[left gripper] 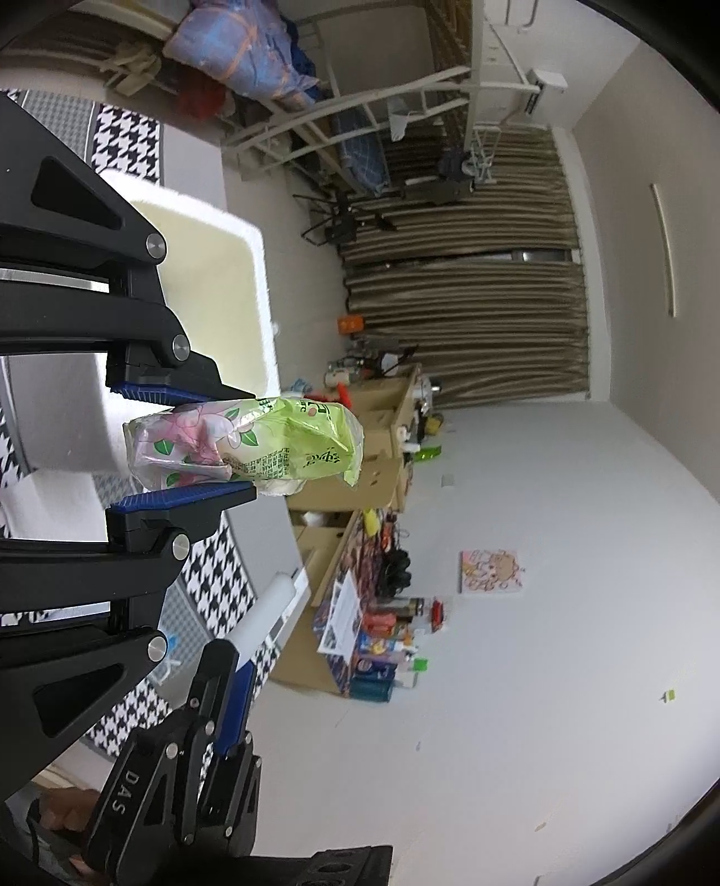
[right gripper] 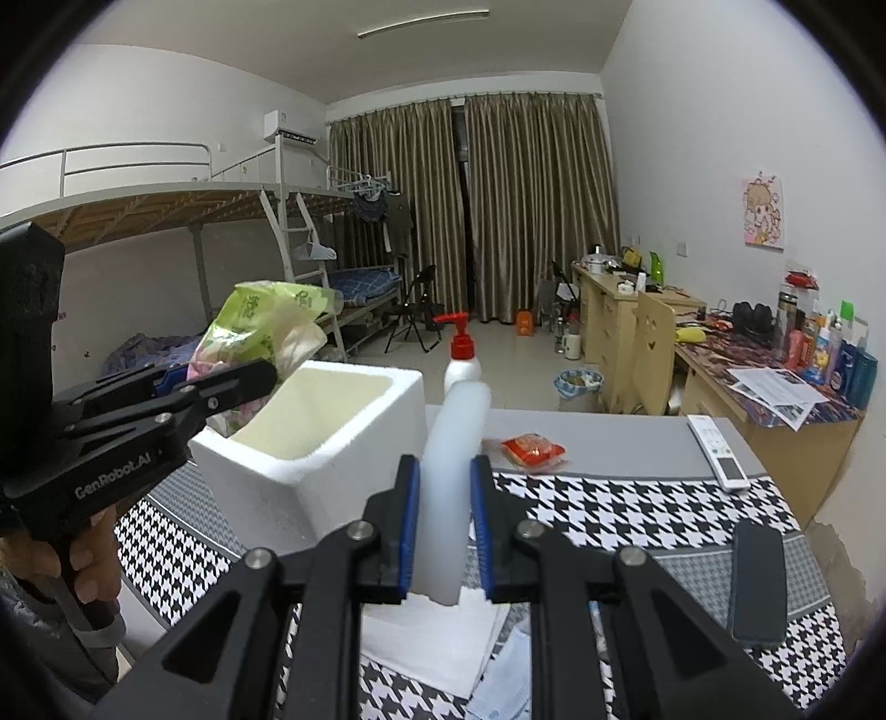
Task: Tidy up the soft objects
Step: 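Lift the green snack packet with the left gripper and carry it over the foam box, then open the left gripper to drop the snack packet into the foam box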
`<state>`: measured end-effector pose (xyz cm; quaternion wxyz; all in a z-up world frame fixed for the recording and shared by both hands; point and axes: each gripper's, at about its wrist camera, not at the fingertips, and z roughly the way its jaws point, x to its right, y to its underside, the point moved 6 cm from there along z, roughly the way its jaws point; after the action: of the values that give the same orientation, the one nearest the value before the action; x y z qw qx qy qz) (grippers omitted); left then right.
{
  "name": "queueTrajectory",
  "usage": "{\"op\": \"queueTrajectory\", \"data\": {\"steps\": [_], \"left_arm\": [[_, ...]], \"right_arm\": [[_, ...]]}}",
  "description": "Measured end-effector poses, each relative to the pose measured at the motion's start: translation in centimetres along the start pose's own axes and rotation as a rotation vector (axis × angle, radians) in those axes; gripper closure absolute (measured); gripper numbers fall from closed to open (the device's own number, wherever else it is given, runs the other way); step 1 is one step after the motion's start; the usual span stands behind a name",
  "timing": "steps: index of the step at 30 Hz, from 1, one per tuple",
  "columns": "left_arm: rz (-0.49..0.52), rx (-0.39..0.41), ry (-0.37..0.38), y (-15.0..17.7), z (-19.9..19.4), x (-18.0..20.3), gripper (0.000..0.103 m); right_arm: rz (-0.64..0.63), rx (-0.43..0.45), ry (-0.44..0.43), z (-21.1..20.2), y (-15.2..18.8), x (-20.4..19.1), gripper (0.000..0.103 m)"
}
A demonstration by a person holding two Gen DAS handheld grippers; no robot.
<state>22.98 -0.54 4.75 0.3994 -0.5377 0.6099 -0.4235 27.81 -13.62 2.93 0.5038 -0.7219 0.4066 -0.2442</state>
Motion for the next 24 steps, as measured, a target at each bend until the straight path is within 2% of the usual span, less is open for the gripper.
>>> {"op": "queueTrajectory", "data": {"steps": [10,24], "left_arm": [[-0.003,0.001,-0.048,-0.8,1.0,-1.9,0.076],[-0.060,-0.023,-0.133,-0.8,2.1,-5.1,0.076]], "right_arm": [[-0.021,0.004,-0.037,1.7,-1.4,-1.3,0.081],[-0.042,-0.002,-0.109,3.8,-2.6,-3.6,0.081]]}}
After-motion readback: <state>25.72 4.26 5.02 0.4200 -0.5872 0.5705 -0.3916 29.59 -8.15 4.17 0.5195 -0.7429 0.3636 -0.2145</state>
